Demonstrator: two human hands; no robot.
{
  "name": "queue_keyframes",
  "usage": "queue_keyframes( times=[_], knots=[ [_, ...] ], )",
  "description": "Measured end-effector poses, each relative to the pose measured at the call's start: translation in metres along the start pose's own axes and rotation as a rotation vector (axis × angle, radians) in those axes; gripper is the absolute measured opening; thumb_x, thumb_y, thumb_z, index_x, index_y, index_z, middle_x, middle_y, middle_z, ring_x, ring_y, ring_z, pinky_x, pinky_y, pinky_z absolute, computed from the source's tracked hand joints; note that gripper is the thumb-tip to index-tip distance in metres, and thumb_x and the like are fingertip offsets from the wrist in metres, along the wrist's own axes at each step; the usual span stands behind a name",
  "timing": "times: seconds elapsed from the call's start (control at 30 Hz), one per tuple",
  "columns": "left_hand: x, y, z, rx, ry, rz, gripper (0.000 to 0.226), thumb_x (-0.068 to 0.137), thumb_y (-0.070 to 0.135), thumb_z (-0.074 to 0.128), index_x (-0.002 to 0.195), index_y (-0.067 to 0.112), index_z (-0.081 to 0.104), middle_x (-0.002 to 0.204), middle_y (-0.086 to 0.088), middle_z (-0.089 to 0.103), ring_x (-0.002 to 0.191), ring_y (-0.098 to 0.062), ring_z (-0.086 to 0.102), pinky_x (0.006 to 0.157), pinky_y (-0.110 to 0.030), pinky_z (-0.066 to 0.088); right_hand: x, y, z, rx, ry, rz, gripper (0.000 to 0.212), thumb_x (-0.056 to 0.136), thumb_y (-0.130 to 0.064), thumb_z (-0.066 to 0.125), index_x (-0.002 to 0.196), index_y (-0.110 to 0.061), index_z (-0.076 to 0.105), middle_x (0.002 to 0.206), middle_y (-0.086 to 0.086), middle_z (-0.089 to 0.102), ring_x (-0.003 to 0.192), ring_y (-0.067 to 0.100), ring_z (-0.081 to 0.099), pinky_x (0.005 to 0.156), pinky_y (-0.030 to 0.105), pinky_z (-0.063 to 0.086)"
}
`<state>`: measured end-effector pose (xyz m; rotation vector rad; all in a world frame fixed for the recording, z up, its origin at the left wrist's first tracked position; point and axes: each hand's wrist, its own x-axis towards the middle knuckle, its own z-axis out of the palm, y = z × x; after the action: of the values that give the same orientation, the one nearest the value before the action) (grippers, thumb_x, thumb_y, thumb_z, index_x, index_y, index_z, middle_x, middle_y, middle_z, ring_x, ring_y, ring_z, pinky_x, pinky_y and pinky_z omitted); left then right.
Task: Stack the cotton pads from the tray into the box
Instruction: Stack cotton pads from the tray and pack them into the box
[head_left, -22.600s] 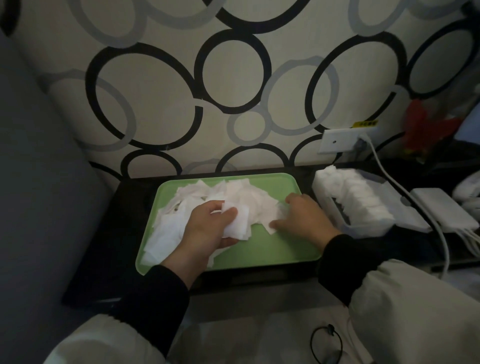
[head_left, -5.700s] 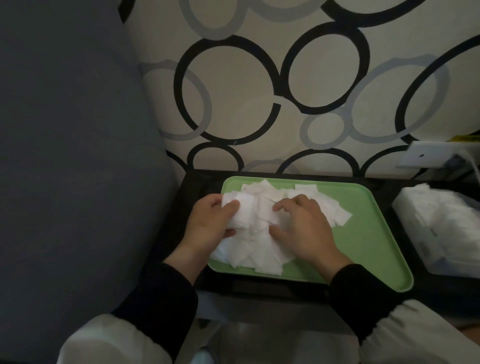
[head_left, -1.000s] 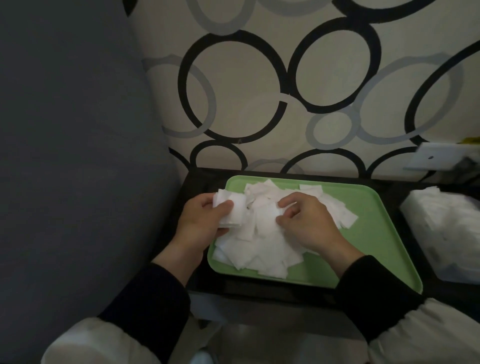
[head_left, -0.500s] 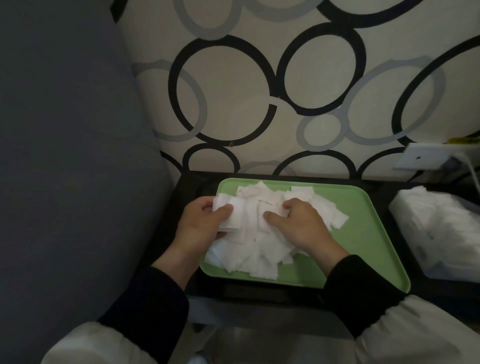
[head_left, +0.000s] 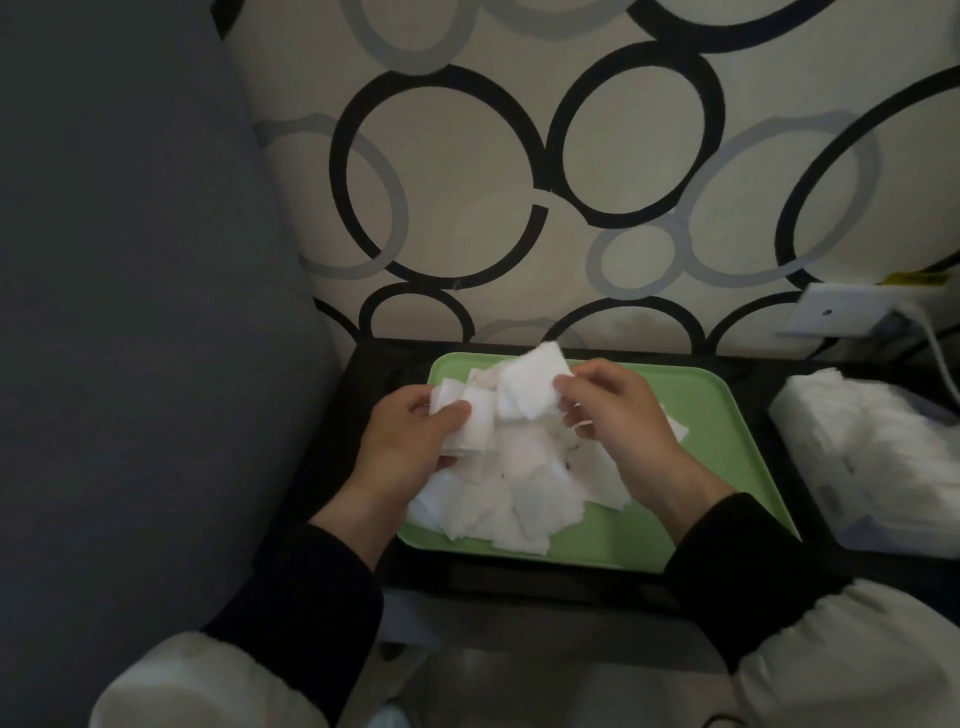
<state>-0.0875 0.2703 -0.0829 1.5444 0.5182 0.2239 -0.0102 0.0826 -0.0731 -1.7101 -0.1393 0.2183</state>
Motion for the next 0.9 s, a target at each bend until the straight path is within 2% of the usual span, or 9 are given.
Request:
queue_keyframes(
  times=[0.07, 0.13, 0.23, 0.33, 0.43, 0.57, 0.73, 0.8, 0.9],
  knots=[
    [-0.002, 0.001, 0.004, 0.006, -0.011, 0.005, 0.023, 0.092, 0.020, 0.069, 0.115, 0.016, 0.067, 0.106, -0.002, 0.071, 0.097, -0.018, 0.068, 0.065, -0.026, 0.056, 0.000, 0.001, -0.007, -0.061, 0.022, 0.002, 0.007, 0.090, -0.019, 0.066, 0.084, -0.014, 0.065, 0.074, 0.001, 0.072, 0.067, 0.015, 0.063, 0.067, 0.030, 0.048],
    [-0.003, 0.002, 0.008, 0.011, -0.021, 0.005, 0.021, 0.092, 0.021, 0.069, 0.113, 0.017, 0.067, 0.105, 0.000, 0.070, 0.096, -0.016, 0.068, 0.065, -0.025, 0.057, -0.001, 0.006, -0.013, -0.233, 0.061, 0.015, 0.005, 0.088, -0.021, 0.066, 0.086, -0.016, 0.065, 0.075, 0.001, 0.073, 0.068, 0.015, 0.066, 0.067, 0.031, 0.050],
    [-0.004, 0.003, 0.014, 0.042, -0.023, -0.008, 0.012, 0.092, 0.021, 0.069, 0.104, 0.021, 0.066, 0.103, 0.002, 0.069, 0.096, -0.017, 0.066, 0.071, -0.030, 0.058, -0.001, 0.010, -0.025, -0.470, 0.093, 0.056, 0.006, 0.084, -0.023, 0.066, 0.082, -0.018, 0.066, 0.077, -0.001, 0.070, 0.073, 0.018, 0.065, 0.070, 0.035, 0.052],
    [-0.004, 0.004, 0.019, 0.069, -0.021, -0.033, 0.012, 0.092, 0.022, 0.069, 0.103, 0.021, 0.065, 0.106, -0.001, 0.066, 0.099, -0.020, 0.064, 0.078, -0.036, 0.060, -0.001, 0.008, -0.036, -0.529, 0.138, 0.070, 0.011, 0.083, -0.027, 0.065, 0.079, -0.016, 0.067, 0.080, -0.001, 0.068, 0.077, 0.019, 0.063, 0.073, 0.040, 0.053],
    [-0.005, 0.005, 0.028, 0.053, -0.028, -0.057, 0.020, 0.092, 0.022, 0.069, 0.111, 0.017, 0.064, 0.110, -0.003, 0.065, 0.100, -0.022, 0.064, 0.069, -0.032, 0.060, -0.001, 0.004, -0.048, -0.428, 0.140, 0.056, 0.018, 0.088, -0.028, 0.064, 0.083, -0.012, 0.067, 0.081, 0.005, 0.068, 0.077, 0.022, 0.065, 0.075, 0.043, 0.055],
    [-0.006, 0.006, 0.040, 0.040, -0.039, -0.061, 0.026, 0.091, 0.022, 0.071, 0.115, 0.014, 0.065, 0.114, -0.006, 0.066, 0.101, -0.025, 0.065, 0.062, -0.029, 0.058, -0.007, 0.005, -0.062, -0.257, 0.080, 0.173, 0.018, 0.089, -0.020, 0.068, 0.087, -0.003, 0.066, 0.083, 0.012, 0.073, 0.067, 0.020, 0.069, 0.069, 0.038, 0.058],
    [-0.007, 0.006, 0.054, 0.059, -0.045, -0.061, 0.031, 0.090, 0.024, 0.072, 0.118, 0.016, 0.065, 0.113, -0.004, 0.066, 0.101, -0.024, 0.066, 0.063, -0.030, 0.058, -0.008, 0.011, -0.079, -0.116, 0.118, 0.257, 0.010, 0.086, -0.009, 0.071, 0.082, -0.004, 0.063, 0.085, 0.021, 0.071, 0.073, 0.032, 0.071, 0.066, 0.041, 0.062],
    [-0.007, 0.006, 0.059, 0.055, -0.052, -0.055, 0.028, 0.090, 0.023, 0.073, 0.116, 0.017, 0.065, 0.111, -0.003, 0.067, 0.100, -0.024, 0.066, 0.064, -0.030, 0.059, -0.009, 0.008, -0.083, -0.062, 0.118, 0.234, 0.011, 0.087, -0.008, 0.068, 0.080, -0.008, 0.060, 0.089, 0.020, 0.070, 0.073, 0.031, 0.070, 0.057, 0.034, 0.058],
    [-0.010, 0.007, 0.068, 0.045, -0.077, -0.049, 0.029, 0.090, 0.023, 0.072, 0.117, 0.017, 0.065, 0.110, -0.003, 0.067, 0.100, -0.023, 0.066, 0.065, -0.030, 0.059, -0.012, 0.001, -0.087, 0.037, 0.080, 0.176, 0.018, 0.089, -0.005, 0.064, 0.074, -0.012, 0.056, 0.088, 0.016, 0.067, 0.071, 0.028, 0.067, 0.061, 0.035, 0.059]
  ],
)
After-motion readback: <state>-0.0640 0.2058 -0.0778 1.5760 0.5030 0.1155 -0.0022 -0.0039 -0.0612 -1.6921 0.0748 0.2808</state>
